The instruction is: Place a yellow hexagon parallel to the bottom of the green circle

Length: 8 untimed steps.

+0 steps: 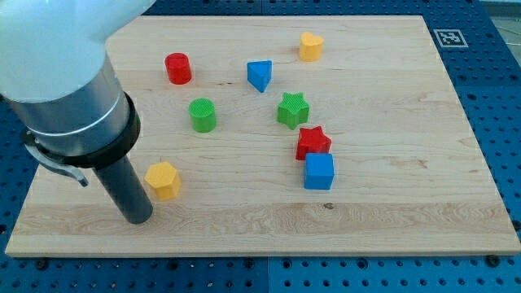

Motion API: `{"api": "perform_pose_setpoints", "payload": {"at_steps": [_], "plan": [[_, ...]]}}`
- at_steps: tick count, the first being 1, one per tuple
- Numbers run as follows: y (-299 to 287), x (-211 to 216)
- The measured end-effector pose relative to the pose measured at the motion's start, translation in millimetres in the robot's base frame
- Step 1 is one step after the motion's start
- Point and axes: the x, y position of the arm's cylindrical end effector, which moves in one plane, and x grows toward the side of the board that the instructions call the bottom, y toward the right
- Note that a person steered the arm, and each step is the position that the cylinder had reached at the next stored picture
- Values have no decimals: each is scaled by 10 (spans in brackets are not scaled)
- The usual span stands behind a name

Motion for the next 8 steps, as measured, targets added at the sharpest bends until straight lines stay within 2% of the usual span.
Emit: {"api": "perform_pose_setpoints", "payload": {"at_steps": [2, 4, 8], "plan": [[-157, -5], [-278, -394], [88, -440]]}}
